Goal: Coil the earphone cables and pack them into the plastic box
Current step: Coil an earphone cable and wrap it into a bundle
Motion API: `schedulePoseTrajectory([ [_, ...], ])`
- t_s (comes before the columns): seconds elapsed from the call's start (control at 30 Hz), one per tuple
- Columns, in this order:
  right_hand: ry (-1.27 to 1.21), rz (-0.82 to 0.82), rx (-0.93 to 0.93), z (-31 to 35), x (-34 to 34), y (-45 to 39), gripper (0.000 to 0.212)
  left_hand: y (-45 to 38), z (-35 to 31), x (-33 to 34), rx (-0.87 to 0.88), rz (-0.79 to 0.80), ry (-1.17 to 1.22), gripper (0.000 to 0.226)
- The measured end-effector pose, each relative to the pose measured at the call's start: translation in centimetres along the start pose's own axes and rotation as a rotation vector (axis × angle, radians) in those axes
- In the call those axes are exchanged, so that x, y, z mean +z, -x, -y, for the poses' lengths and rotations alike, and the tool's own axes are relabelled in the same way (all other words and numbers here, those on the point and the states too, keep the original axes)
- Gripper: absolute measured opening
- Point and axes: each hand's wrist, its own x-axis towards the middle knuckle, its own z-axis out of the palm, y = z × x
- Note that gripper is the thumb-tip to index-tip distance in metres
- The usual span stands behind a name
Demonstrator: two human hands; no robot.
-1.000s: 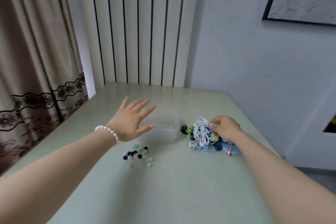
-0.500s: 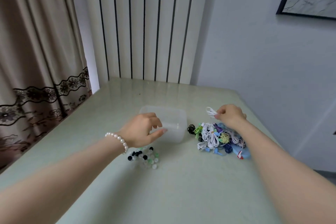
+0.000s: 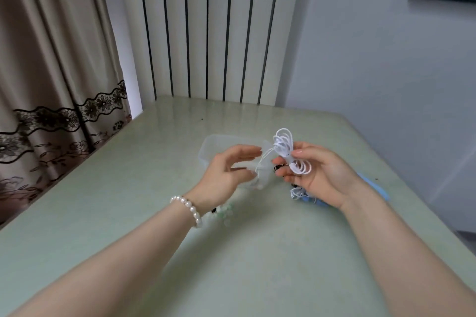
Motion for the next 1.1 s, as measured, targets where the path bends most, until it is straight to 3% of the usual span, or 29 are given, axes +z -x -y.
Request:
schedulePoseTrajectory([
  [0.13,-0.149,0.005,-0.012,-2.6,0.6,-0.2,0.028,1.1,0.2,0.9,-0.261,0.119,0.341,0.041],
  [0.3,-0.090,-0.145,0.005,-4.9,-0.7,-0.6,0.021,1.7,1.0,0.1,-0.453,0.174,0.321,0.022],
  [0.4,0.264,-0.189,-0.003,-5.3,-1.3,-0.1,0.022,2.0,1.7,-0.5,-0.463,0.114,0.273,0.015],
  [0.47,0.550,-0.173,-0.019,-5.6,-1.4,0.2,0.008,2.2,2.2,-0.7,-0.452,0.064,0.255,0.008],
  [0.6,1.101,-0.193,-0.055,-6.4,-1.1,0.6,0.010,2.5,2.7,-0.8,-0.446,0.042,0.270,0.003],
  [0.73,1.313,-0.150,-0.065,-7.3,-0.5,0.7,0.016,2.6,2.8,-0.6,-0.426,0.050,0.297,0.012],
  [0.8,1.234,-0.202,-0.212,-7.4,-0.2,0.5,0.022,2.7,2.9,-0.4,-0.416,0.039,0.289,0.013],
  [0.87,1.021,-0.247,-0.338,-7.4,0.4,0.4,0.015,2.9,3.0,-0.3,-0.413,0.015,0.280,0.012],
  [0.93,0.866,-0.231,-0.371,-7.7,1.2,0.6,0.018,3.1,3.0,-0.2,-0.417,-0.009,0.282,0.010],
  [1.1,0.904,-0.176,-0.451,-9.6,2.3,0.3,0.030,3.3,2.9,0.3,-0.417,-0.044,0.300,0.005],
])
